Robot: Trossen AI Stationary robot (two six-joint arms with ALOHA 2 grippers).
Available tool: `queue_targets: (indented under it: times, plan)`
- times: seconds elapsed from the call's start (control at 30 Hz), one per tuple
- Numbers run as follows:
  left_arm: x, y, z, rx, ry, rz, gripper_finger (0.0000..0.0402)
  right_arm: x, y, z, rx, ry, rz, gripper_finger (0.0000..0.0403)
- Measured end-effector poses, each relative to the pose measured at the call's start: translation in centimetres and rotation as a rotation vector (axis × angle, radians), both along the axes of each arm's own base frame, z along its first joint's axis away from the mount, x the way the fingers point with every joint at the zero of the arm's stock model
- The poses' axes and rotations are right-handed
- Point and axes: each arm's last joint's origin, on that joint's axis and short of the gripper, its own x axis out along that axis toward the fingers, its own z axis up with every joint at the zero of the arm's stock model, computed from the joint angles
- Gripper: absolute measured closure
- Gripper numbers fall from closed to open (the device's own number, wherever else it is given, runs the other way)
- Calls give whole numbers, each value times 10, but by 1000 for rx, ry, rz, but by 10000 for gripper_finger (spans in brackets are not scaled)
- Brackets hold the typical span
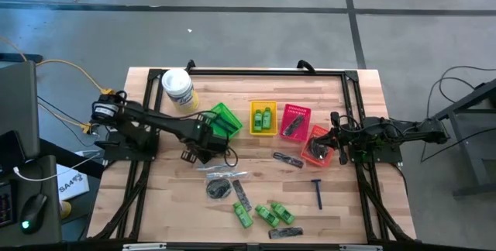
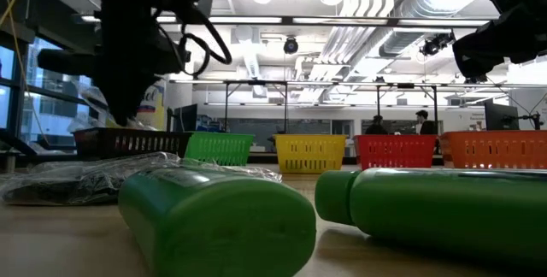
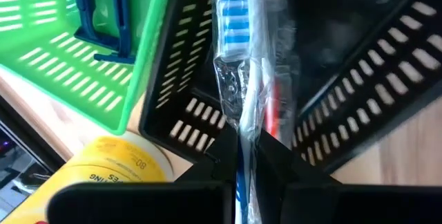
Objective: Pick & Place Travel size toiletries
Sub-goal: Put the bottom blue toothbrush into the black bin
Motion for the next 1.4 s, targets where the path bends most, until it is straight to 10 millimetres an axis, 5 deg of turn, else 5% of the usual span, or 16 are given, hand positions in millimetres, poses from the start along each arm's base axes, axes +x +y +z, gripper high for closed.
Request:
queue_targets:
  times: [0.53, 1.0, 1.4]
  plan:
    - [3, 5, -1, -83, 9, -38, 386, 0, 0, -1, 0, 3, 0, 399]
    - [1, 6, -1, -66, -12, 68, 274, 5, 0, -11, -28, -31, 2, 399]
    - [-12, 7, 17, -65, -50, 147, 261, 5, 0, -10, -28, -36, 2, 399]
